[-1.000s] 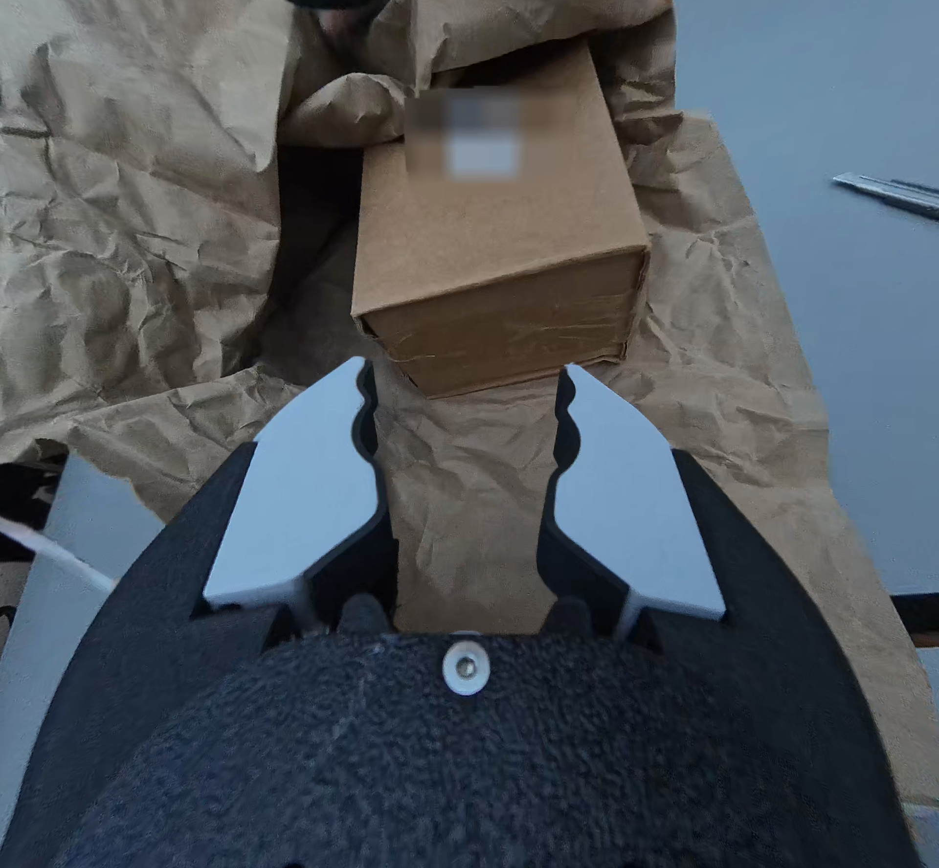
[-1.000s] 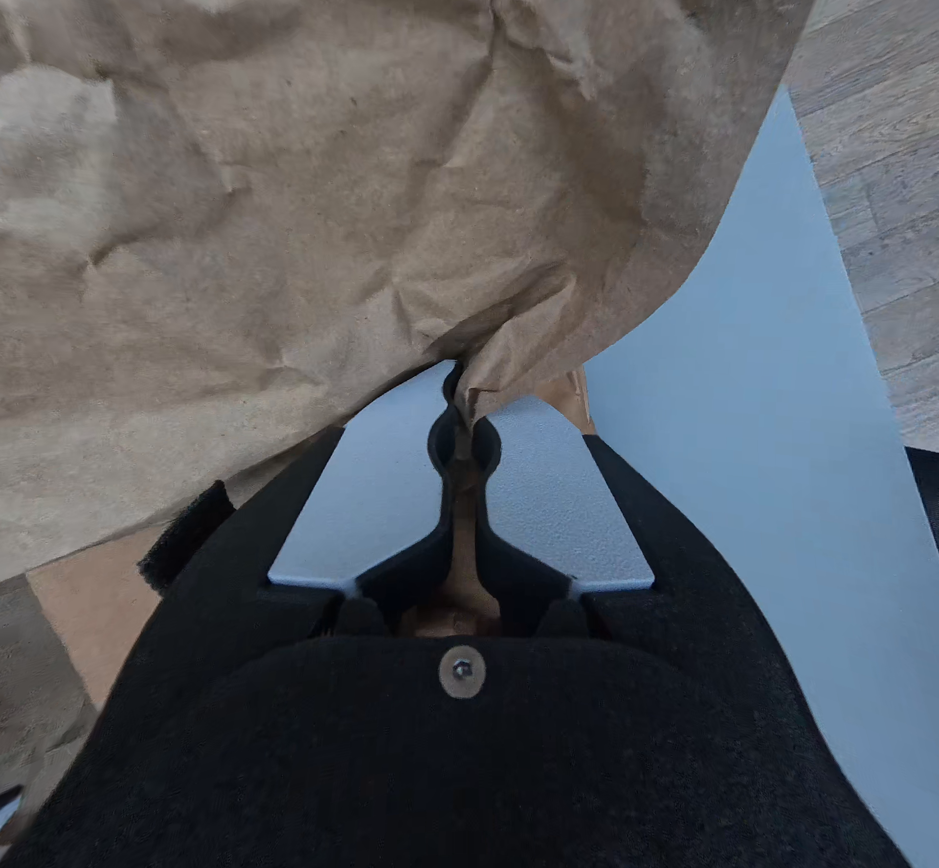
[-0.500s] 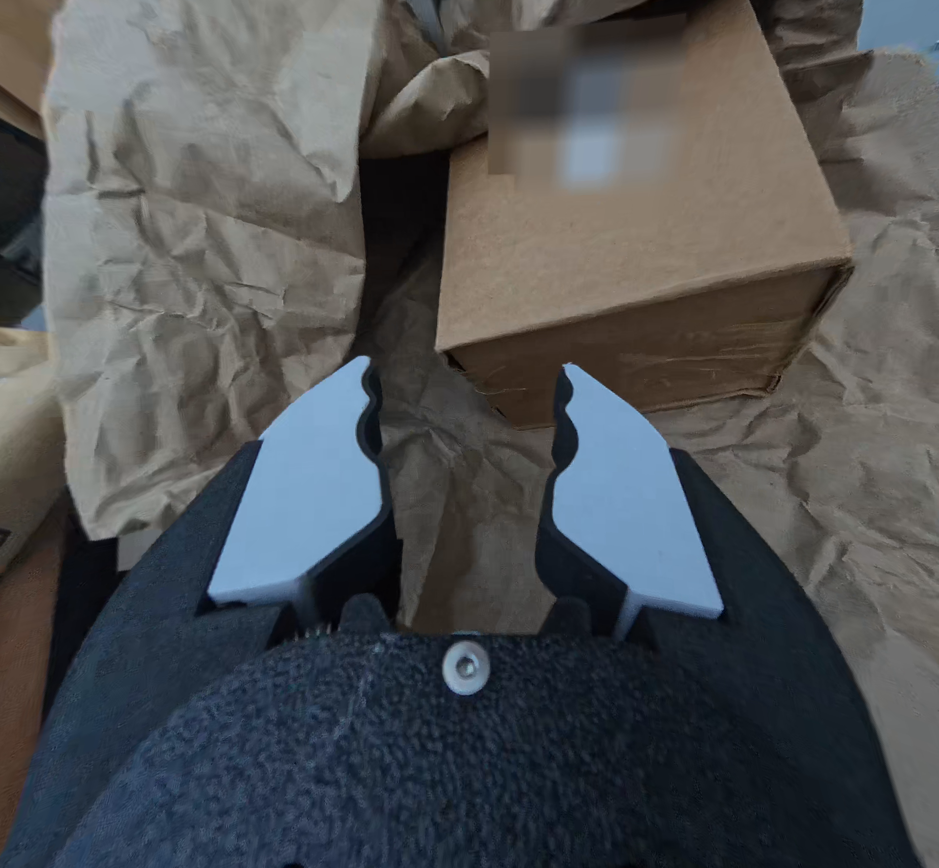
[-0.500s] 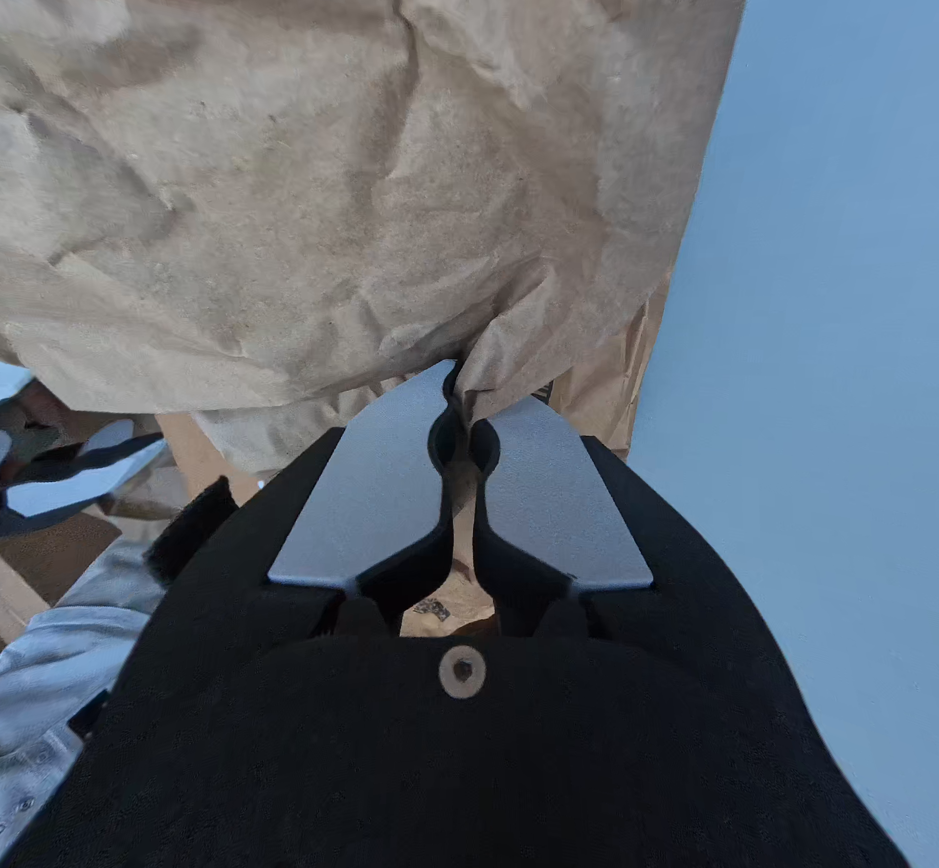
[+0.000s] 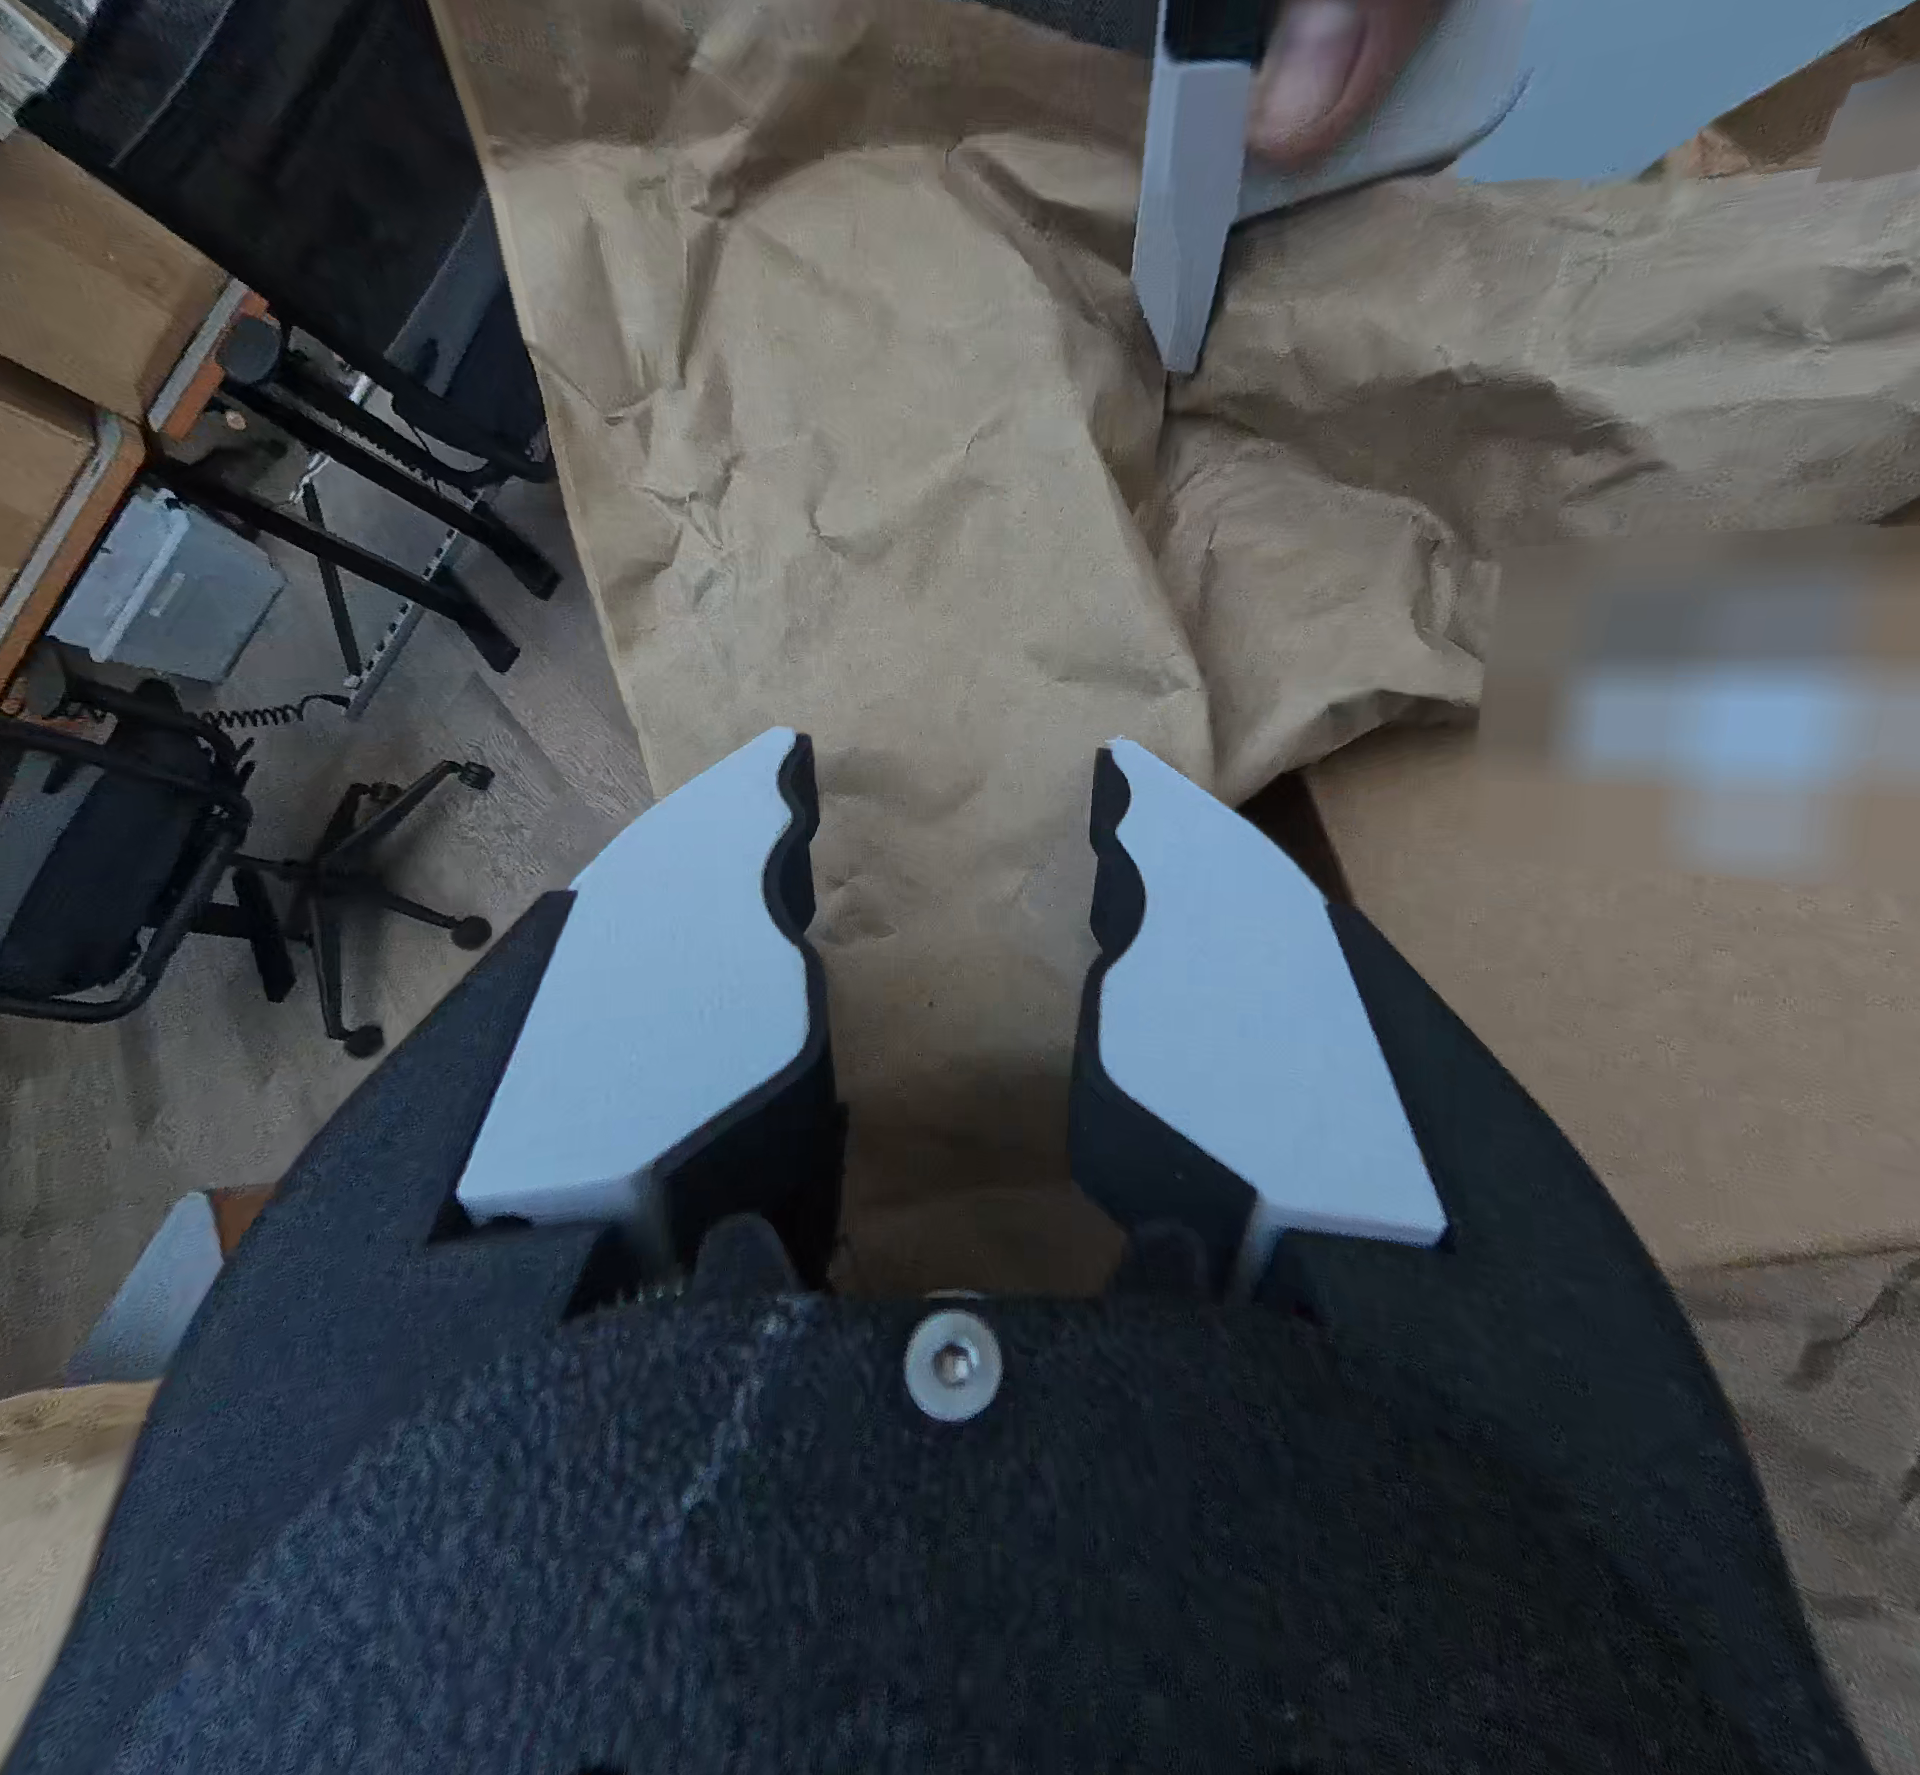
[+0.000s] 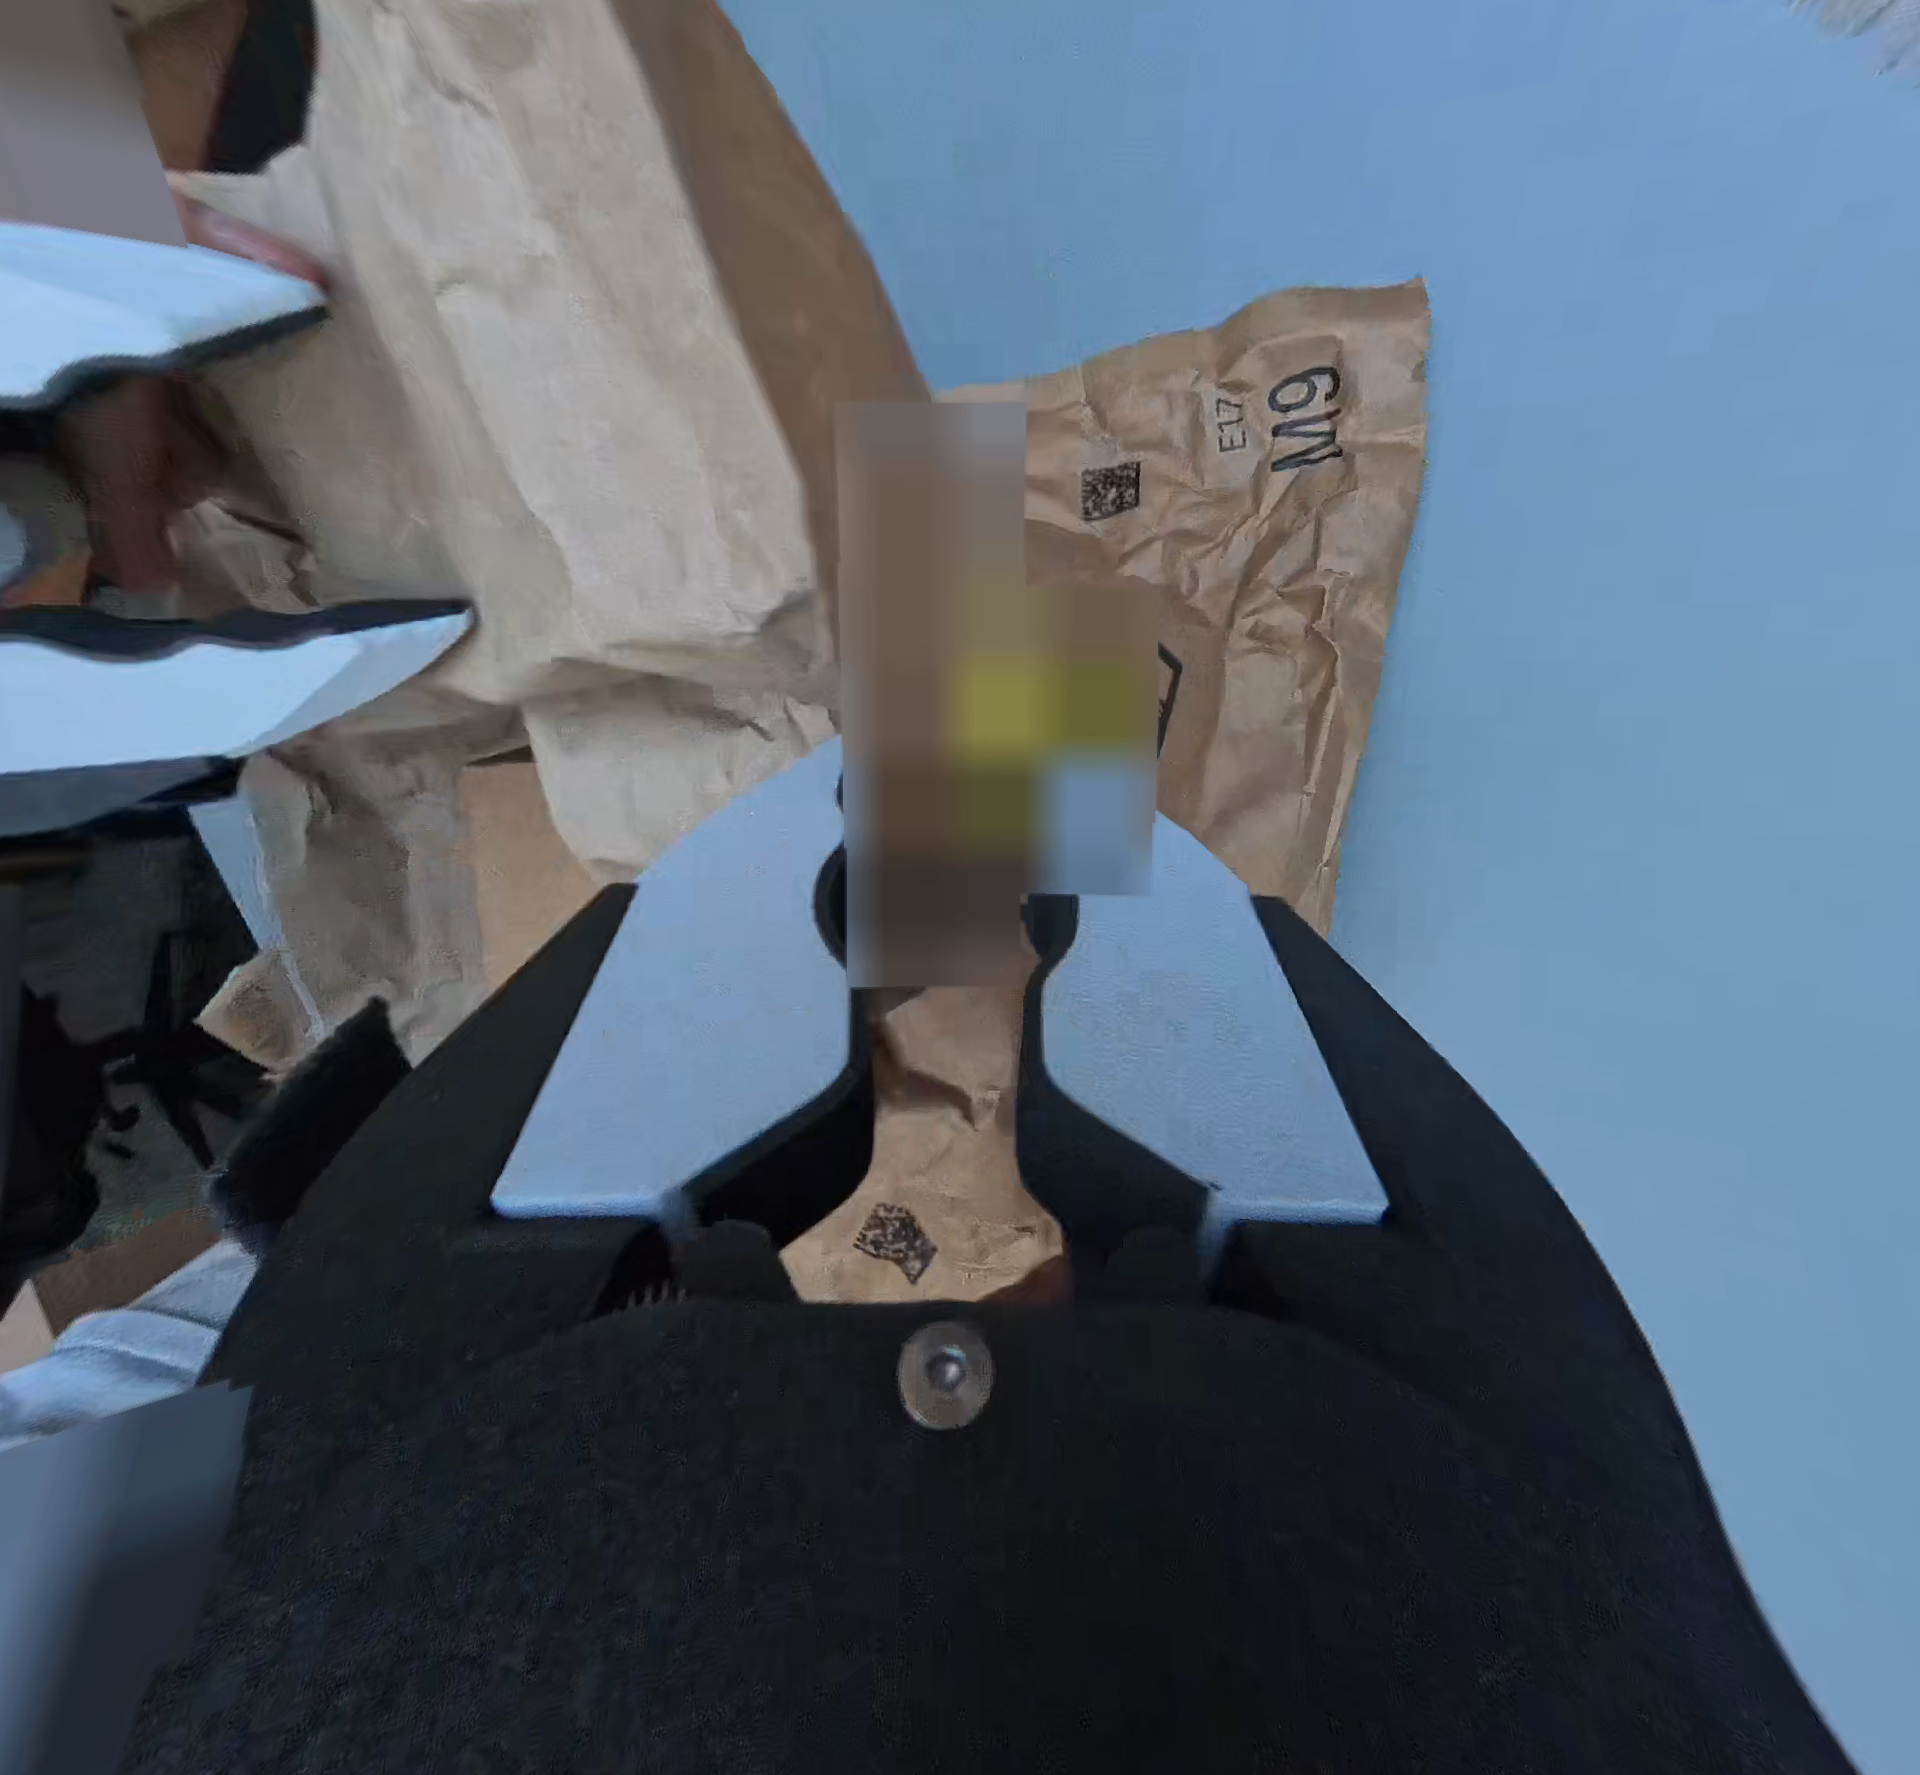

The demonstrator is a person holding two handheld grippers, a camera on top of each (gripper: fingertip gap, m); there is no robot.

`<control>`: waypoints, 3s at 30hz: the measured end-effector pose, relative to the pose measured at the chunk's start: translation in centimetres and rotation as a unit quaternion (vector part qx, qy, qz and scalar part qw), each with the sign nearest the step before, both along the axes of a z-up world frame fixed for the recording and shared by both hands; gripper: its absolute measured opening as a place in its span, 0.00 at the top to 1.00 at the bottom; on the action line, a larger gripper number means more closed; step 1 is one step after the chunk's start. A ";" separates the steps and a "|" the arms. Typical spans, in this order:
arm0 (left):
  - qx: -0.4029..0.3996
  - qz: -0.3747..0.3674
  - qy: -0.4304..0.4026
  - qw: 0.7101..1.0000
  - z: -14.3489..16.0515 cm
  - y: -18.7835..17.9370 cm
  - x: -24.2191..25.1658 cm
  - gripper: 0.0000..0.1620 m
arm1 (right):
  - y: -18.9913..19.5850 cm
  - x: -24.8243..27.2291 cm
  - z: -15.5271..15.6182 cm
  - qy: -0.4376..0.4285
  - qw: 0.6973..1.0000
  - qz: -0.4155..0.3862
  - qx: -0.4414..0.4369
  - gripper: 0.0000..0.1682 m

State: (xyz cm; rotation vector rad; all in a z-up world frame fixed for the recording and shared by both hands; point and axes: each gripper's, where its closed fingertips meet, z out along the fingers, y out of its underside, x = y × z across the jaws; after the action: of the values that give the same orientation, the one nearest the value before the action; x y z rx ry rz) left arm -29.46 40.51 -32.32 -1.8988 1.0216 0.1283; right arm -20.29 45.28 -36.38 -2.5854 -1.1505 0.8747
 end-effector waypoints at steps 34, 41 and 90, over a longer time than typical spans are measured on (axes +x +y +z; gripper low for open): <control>-0.048 -0.091 -0.090 0.991 -4.5 3.3 -3.0 0.86 | -14.5 -9.5 -5.4 -0.342 0.774 0.452 0.282 0.58; -0.009 -0.125 0.008 0.992 -4.7 1.3 -1.5 0.90 | -15.6 -7.0 -4.2 -0.339 0.792 0.425 0.278 0.63; -0.089 0.130 -0.261 0.953 -5.4 -20.8 20.1 0.65 | -21.5 22.1 2.4 0.125 0.950 -0.033 0.283 0.57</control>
State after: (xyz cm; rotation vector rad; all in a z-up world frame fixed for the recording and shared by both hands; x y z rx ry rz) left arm -9.33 19.68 -37.68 -2.0677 0.4348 -0.3117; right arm 1.83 23.79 -33.97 -1.9736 -1.0457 0.7016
